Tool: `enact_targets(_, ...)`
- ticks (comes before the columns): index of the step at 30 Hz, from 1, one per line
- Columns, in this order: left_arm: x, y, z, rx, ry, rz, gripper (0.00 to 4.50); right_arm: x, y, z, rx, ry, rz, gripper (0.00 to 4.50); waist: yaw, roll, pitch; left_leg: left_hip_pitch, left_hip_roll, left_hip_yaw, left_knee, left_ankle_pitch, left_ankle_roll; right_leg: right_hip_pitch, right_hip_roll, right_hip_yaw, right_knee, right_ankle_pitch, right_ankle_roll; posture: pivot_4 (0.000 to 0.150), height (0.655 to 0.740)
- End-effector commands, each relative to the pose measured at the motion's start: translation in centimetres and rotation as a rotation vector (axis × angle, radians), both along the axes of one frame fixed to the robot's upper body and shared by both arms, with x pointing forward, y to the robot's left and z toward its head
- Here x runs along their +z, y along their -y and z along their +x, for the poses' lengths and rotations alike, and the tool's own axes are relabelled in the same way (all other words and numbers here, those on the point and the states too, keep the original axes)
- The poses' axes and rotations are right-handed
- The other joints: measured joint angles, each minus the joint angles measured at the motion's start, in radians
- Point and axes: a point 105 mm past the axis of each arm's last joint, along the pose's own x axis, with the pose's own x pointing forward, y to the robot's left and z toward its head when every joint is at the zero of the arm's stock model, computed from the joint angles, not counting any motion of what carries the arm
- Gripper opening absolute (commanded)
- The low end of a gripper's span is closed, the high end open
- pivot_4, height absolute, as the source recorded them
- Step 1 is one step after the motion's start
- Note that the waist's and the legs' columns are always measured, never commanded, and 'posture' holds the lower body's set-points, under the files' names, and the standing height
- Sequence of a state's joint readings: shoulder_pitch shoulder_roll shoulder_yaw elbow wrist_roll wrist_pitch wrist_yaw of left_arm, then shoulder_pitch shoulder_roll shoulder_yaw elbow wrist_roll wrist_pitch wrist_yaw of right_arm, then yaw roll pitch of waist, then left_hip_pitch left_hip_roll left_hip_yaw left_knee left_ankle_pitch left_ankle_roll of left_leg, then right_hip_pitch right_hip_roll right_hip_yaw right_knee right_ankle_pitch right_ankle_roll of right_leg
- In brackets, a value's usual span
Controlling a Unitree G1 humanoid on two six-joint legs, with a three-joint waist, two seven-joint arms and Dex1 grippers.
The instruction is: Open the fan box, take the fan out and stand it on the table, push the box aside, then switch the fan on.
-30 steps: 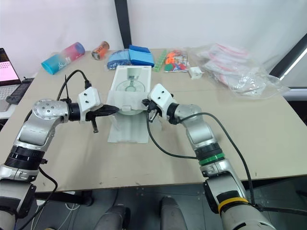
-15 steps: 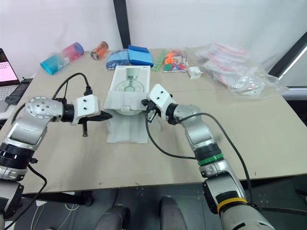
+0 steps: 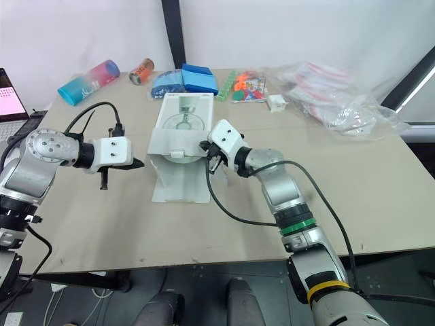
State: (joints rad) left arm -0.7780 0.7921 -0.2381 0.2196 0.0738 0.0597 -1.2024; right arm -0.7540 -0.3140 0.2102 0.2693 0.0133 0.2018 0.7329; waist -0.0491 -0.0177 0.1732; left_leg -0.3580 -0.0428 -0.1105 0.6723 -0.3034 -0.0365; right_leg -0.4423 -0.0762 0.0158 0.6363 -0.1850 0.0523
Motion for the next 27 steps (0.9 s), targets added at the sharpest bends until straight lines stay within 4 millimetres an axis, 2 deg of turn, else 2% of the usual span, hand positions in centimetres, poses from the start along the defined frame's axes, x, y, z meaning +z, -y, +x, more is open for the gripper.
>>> enact_targets(1,3.6,0.7,0.0,-0.035,0.086,-0.052,0.0,0.3,-0.3,-0.4,0.018,0.022,-0.002,0.04,0.0,0.0,0.0,0.0,0.0,0.0,0.0,0.0,0.0,0.0,0.0,0.0,0.0,0.0,0.0,0.15,0.74)
enact_targets(4,3.9,1.3,-0.2,-0.064,0.079,-0.068,0.0,0.4,-0.3,-0.4,0.02,0.023,-0.003,0.04,-0.005,0.0,0.0,0.0,0.0,0.0,0.0,0.0,0.0,0.0,0.0,0.0,0.0,0.0,0.0,0.15,0.74)
enact_targets(10,2.0,3.3,-0.5,-0.143,0.048,-0.022,0.0,0.5,-0.3,-0.3,0.018,0.025,-0.001,0.04,-0.004,0.0,0.0,0.0,0.0,0.0,0.0,0.0,0.0,0.0,0.0,0.0,0.0,0.0,0.0,0.15,0.74)
enact_targets(15,0.9,4.1,-0.1,-0.166,0.051,0.026,0.0,0.5,-0.3,-0.3,0.017,0.026,-0.003,0.04,-0.004,0.0,0.0,0.0,0.0,0.0,0.0,0.0,0.0,0.0,0.0,0.0,0.0,0.0,0.0,0.15,0.74)
enact_targets(20,0.4,2.7,-0.1,-0.166,0.049,0.138,0.0,0.6,-0.3,-0.3,0.016,0.027,-0.003,0.04,-0.005,0.0,0.0,0.0,0.0,0.0,0.0,0.0,0.0,0.0,0.0,0.001,0.0,0.0,0.0,0.15,0.74)
enact_targets(27,0.6,-0.2,0.1,-0.106,0.047,0.246,0.0,0.5,-0.4,-0.3,0.017,0.025,-0.003,0.04,-0.004,0.0,0.0,0.0,0.0,0.0,0.0,0.0,0.0,0.0,0.0,0.001,0.0,0.0,0.0,0.15,0.74)
